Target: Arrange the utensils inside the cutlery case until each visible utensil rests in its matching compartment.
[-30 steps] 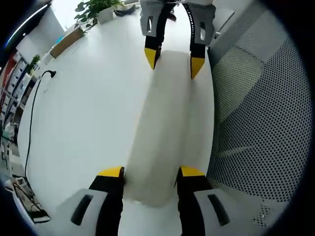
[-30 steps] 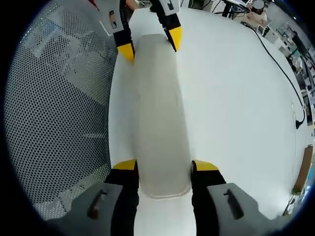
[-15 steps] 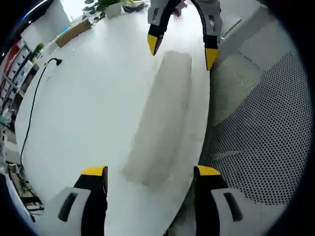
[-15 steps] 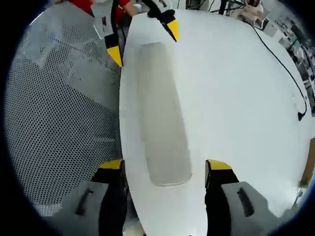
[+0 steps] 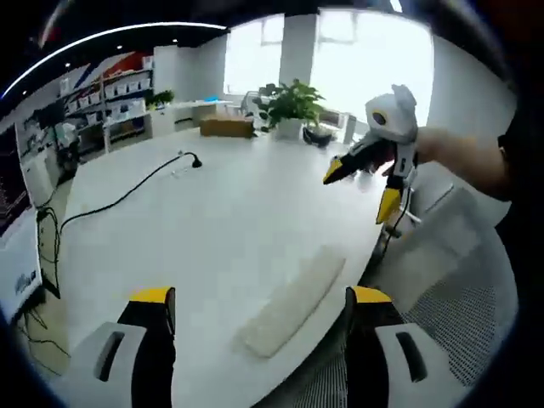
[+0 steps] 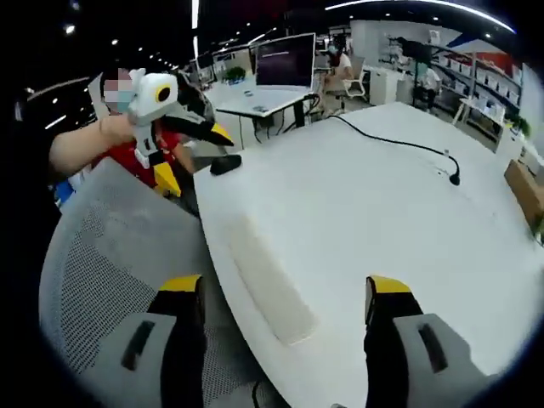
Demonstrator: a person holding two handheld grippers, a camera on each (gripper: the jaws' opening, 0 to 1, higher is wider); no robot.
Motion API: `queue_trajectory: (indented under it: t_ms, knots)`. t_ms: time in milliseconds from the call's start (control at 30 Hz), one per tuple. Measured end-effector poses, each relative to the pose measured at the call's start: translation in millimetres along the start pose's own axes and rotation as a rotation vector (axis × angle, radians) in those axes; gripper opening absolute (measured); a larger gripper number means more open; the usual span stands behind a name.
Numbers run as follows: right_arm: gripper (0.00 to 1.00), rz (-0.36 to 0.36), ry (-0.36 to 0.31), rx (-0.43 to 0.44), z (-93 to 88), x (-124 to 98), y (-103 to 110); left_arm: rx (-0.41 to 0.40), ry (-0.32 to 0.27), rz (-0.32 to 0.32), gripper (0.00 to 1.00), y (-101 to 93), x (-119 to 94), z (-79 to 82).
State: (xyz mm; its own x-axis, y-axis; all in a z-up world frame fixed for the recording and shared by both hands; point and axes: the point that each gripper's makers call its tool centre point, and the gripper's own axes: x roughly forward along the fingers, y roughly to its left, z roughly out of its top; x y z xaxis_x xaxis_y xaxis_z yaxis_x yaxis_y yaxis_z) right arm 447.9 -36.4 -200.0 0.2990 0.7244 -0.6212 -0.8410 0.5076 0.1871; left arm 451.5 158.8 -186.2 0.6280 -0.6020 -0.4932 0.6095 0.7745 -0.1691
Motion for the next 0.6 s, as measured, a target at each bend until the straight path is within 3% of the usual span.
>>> queue_trajectory:
  t_ms: [33, 167, 300, 400, 500, 600]
  knots:
    - [0.77, -0.006, -0.018, 0.019, 0.7, -3.7, 1.0, -0.064, -0.058, 0.017, 0.85, 2.7, -5.9, 7.6]
    - [0.77, -0.033, -0.109, 0.087, 7.5, -17.1, 7.0, -0.182, -0.239, 0.082, 0.85, 11.9, -26.5, 33.6]
    - [0.77, -0.048, -0.180, 0.145, 10.7, -28.0, 10.5, -0.190, -0.326, 0.160, 0.85, 21.3, -42.2, 47.6]
    - [0.76, -0.106, -0.249, 0.173, 15.2, -34.1, 6.0, -0.205, -0.341, 0.137, 0.84, 15.0, -44.7, 49.9]
    - [0.74, -0.130, -0.233, 0.132, 4.9, -33.9, 6.9, -0.211, -0.338, 0.130, 0.83, 10.2, -41.5, 47.7]
    - [0.74, -0.127, -0.243, 0.177, 0.8, -31.6, 4.0, -0.217, -0.320, 0.115, 0.82, 5.6, -36.6, 44.8]
